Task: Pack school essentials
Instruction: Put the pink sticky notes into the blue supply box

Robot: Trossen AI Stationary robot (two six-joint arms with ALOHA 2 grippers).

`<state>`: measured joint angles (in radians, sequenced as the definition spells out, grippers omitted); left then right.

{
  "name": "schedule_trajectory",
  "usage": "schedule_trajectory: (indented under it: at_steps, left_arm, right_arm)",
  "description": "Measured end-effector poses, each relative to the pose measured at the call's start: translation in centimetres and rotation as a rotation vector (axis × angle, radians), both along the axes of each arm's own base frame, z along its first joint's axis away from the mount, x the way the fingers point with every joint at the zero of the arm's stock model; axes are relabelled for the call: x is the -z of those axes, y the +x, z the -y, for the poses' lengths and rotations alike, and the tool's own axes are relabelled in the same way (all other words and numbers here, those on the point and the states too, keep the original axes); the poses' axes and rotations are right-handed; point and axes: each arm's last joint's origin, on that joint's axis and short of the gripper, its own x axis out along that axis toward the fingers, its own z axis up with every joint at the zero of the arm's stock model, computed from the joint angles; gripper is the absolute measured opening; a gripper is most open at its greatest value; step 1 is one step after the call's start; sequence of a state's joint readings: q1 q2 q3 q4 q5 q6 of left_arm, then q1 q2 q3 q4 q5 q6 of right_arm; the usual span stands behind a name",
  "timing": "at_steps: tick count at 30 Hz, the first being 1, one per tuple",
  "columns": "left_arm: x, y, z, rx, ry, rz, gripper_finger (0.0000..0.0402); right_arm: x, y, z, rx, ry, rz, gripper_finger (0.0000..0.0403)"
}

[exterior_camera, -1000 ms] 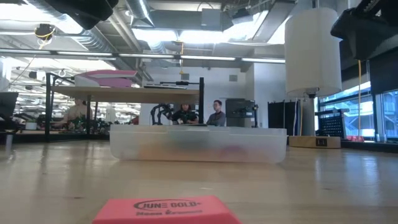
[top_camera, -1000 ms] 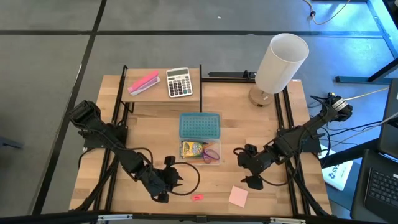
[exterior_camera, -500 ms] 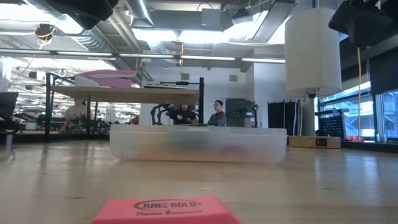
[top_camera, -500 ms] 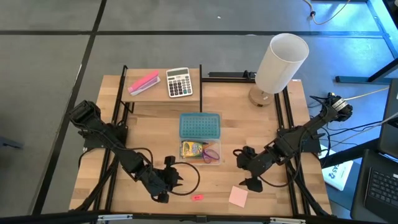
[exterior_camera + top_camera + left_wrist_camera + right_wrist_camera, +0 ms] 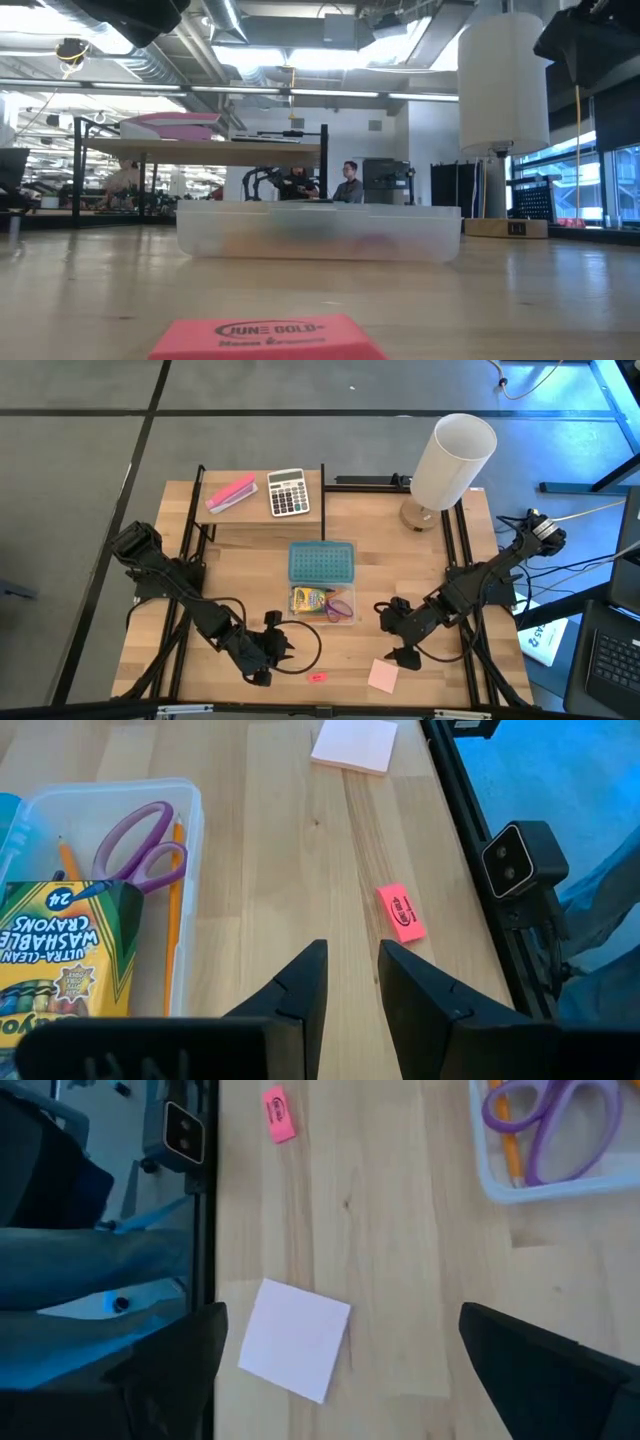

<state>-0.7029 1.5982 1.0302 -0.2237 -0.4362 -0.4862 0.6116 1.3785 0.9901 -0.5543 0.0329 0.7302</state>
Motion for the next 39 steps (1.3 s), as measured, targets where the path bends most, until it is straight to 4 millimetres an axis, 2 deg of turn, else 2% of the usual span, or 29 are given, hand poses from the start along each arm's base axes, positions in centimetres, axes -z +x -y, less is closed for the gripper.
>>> schedule_trajectory:
  at_steps: [9, 18, 26, 39]
  left_arm:
    - [0.0, 0.0, 0.0, 0.000, 0.000, 0.000, 0.0085]
    - [0.0, 0.0, 0.0, 0.000, 0.000, 0.000, 0.0085]
    - [0.0, 0.0, 0.0, 0.000, 0.000, 0.000, 0.0085]
    - [0.0, 0.0, 0.0, 0.000, 0.000, 0.000, 0.0085]
  right_arm:
    - [1.0, 0.6, -0.4, -0.002, -0.014, -0.019, 0.0400]
    - [1.1, -0.1, -1.0, 0.026, -0.032, -0.037, 0.0400]
    - [1.3, -0.7, -1.9, 0.144, -0.047, -0.016, 0.0400]
    - [4.5, -0.6, -3.9, 0.112, -0.129, -0.097, 0.0400]
